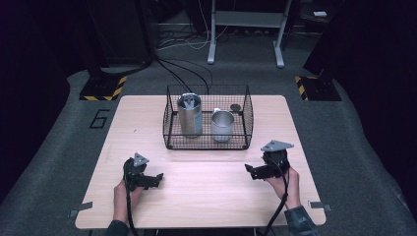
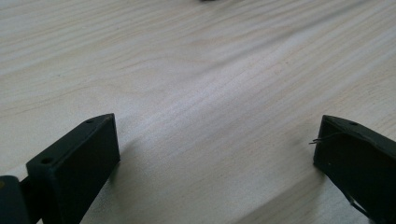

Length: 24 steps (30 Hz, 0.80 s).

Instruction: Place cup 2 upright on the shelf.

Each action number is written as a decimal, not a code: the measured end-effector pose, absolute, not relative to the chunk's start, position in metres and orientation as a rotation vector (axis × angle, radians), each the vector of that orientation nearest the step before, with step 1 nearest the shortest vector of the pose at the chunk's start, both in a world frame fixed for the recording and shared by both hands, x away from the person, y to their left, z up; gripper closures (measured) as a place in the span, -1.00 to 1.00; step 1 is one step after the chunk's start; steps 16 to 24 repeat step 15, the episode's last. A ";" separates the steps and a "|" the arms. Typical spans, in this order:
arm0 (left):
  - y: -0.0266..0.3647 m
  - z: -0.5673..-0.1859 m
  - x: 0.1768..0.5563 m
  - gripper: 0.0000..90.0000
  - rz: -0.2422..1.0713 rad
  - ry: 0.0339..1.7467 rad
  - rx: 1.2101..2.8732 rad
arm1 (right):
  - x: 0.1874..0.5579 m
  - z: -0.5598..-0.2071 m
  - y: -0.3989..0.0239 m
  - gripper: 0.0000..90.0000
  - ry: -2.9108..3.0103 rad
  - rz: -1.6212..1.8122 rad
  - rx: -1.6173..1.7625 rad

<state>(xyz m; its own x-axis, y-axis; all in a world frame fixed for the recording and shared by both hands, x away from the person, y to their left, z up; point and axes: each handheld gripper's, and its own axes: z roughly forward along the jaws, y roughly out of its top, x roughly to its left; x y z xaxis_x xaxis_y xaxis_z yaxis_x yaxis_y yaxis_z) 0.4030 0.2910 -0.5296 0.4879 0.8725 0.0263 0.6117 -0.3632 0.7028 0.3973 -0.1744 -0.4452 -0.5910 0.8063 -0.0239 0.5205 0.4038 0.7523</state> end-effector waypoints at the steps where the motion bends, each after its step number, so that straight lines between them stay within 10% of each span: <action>1: 0.291 -0.530 0.403 -0.99 0.533 1.218 2.101 | 0.394 -0.454 -0.177 -1.00 2.281 1.012 1.169; 24: 0.290 -0.531 0.403 -1.00 0.535 1.230 2.074 | 0.371 -0.527 -0.200 -1.00 2.294 0.942 1.288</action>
